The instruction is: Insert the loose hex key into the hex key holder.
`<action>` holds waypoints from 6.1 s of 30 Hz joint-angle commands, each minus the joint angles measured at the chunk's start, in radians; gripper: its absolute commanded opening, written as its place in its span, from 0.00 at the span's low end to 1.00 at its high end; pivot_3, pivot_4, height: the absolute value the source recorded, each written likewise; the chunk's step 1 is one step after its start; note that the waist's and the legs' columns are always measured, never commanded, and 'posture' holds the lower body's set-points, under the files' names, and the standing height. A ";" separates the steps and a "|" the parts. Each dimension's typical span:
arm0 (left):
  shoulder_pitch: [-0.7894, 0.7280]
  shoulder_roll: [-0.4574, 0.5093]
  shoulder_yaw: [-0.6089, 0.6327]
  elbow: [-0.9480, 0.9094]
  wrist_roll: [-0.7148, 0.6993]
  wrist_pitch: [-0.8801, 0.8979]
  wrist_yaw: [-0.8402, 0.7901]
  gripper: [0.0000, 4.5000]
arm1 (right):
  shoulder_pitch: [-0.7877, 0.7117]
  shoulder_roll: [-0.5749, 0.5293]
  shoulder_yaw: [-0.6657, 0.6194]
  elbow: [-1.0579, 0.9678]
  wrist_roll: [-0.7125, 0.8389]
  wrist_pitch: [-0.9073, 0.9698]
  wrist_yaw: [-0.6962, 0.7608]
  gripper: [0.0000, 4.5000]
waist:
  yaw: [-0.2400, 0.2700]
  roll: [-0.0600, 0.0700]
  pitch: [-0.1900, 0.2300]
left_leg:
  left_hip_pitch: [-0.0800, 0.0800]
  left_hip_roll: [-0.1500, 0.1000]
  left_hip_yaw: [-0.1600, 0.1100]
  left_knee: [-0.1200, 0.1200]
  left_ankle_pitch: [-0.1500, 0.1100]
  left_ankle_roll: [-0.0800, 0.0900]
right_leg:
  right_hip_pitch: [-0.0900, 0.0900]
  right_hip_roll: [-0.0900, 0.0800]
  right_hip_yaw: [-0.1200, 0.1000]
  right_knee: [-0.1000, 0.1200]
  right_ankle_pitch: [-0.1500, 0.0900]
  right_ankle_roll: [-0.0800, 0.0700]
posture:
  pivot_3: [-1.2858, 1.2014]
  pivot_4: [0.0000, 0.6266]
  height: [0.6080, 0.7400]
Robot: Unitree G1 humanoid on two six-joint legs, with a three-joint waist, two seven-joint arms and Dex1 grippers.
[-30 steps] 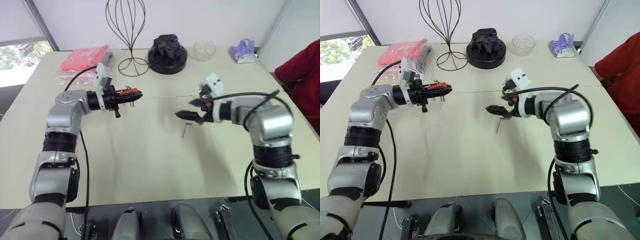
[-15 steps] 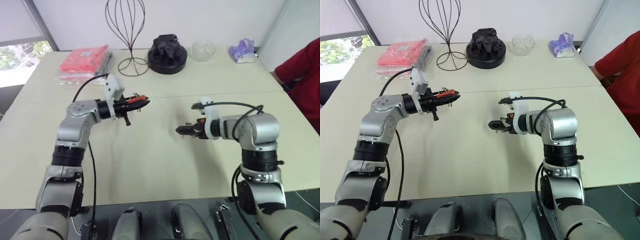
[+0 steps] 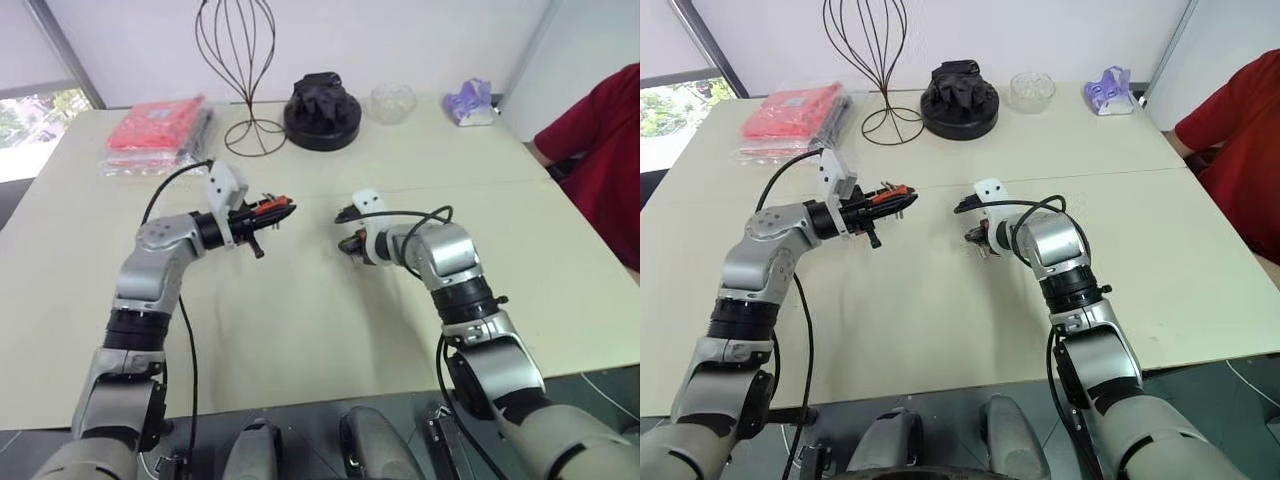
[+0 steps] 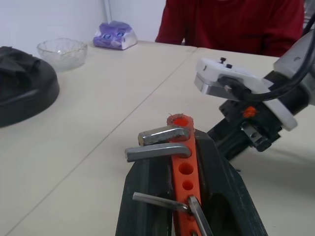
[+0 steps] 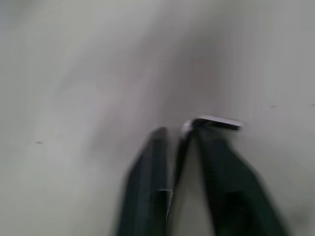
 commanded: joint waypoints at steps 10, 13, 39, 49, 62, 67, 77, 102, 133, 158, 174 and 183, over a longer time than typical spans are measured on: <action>-0.039 0.062 0.020 0.001 -0.053 0.055 -0.055 0.00 | -0.062 0.018 -0.172 -0.020 0.072 -0.246 0.000 0.01 | 0.005 0.000 -0.008 | 0.001 0.000 0.000 0.000 -0.001 0.001 | 0.002 0.001 0.000 -0.001 0.000 0.000 | 0.52 0.24 1.00; -0.092 0.099 0.006 0.066 -0.071 0.096 -0.144 0.00 | -0.111 -0.019 -0.225 -0.120 0.135 -0.443 0.103 0.01 | 0.006 0.006 -0.003 | -0.005 -0.002 0.000 0.001 0.000 0.001 | -0.004 0.000 0.000 0.000 0.000 0.000 | 0.52 0.24 1.00; -0.461 0.001 0.034 0.354 -0.135 0.198 -0.352 0.00 | -0.115 0.105 -0.252 -0.372 0.476 -0.491 0.078 0.01 | 0.008 0.006 -0.001 | -0.006 -0.002 -0.001 0.001 -0.001 0.002 | -0.003 -0.001 -0.002 -0.002 0.000 0.000 | 0.52 0.24 1.00; -0.445 0.002 0.045 0.314 -0.158 0.230 -0.345 0.00 | -0.094 0.089 -0.216 -0.333 0.445 -0.536 0.097 0.01 | 0.008 0.006 -0.001 | -0.006 -0.002 -0.001 0.001 -0.001 0.002 | -0.003 -0.001 -0.002 -0.002 0.000 0.000 | 0.52 0.24 1.00; -0.426 0.008 0.060 0.292 -0.155 0.237 -0.330 0.00 | -0.103 0.077 -0.218 -0.289 0.439 -0.568 0.096 0.01 | 0.008 0.006 -0.001 | -0.006 -0.002 -0.001 0.001 -0.001 0.002 | -0.003 -0.001 -0.002 -0.002 0.000 0.000 | 0.52 0.24 1.00; -0.417 0.010 0.047 0.299 -0.141 0.222 -0.334 0.00 | -0.104 0.078 -0.223 -0.299 0.452 -0.563 0.092 0.01 | 0.008 0.006 -0.001 | -0.006 -0.002 -0.001 0.001 -0.001 0.002 | -0.003 -0.001 -0.002 -0.002 0.000 0.000 | 0.52 0.24 1.00; -0.390 0.007 0.010 0.291 -0.112 0.196 -0.352 0.00 | -0.116 0.081 -0.230 -0.310 0.463 -0.564 0.081 0.01 | 0.008 0.006 -0.001 | -0.006 -0.002 -0.001 0.001 -0.001 0.002 | -0.003 -0.001 -0.002 -0.002 0.000 0.000 | 0.52 0.24 1.00; -0.422 -0.009 0.028 0.296 -0.136 0.181 -0.324 0.00 | -0.070 0.111 -0.211 -0.306 0.465 -0.562 0.069 0.01 | 0.008 0.006 -0.001 | -0.006 -0.002 -0.001 0.001 -0.001 0.002 | -0.003 -0.001 -0.002 -0.002 0.000 0.000 | 0.52 0.24 1.00; -0.383 -0.007 0.001 0.292 -0.104 0.164 -0.330 0.00 | -0.089 0.121 -0.215 -0.295 0.468 -0.580 0.064 0.01 | 0.008 0.006 -0.001 | -0.006 -0.002 -0.001 0.001 -0.001 0.002 | -0.003 -0.001 -0.002 -0.002 0.000 0.000 | 0.52 0.24 1.00; -0.413 -0.018 0.033 0.271 -0.130 0.175 -0.304 0.00 | -0.062 0.134 -0.200 -0.294 0.466 -0.580 0.063 0.01 | 0.008 0.006 -0.001 | -0.006 -0.002 -0.001 0.001 -0.001 0.002 | -0.003 -0.001 -0.002 -0.002 0.000 0.000 | 0.52 0.24 1.00; -0.397 -0.014 0.041 0.218 -0.174 0.230 -0.293 0.00 | -0.042 0.122 -0.199 -0.261 0.445 -0.609 0.073 0.01 | 0.007 0.006 -0.001 | -0.006 -0.002 -0.001 0.001 -0.001 0.002 | -0.003 -0.001 -0.002 -0.002 0.000 0.000 | 0.52 0.24 1.00; -0.377 -0.001 0.042 0.193 -0.168 0.246 -0.293 0.00 | -0.056 0.120 -0.205 -0.243 0.442 -0.622 0.078 0.01 | 0.008 0.006 -0.001 | -0.006 -0.002 -0.001 0.001 -0.001 0.002 | -0.003 -0.001 -0.002 -0.002 0.000 0.000 | 0.52 0.24 1.00</action>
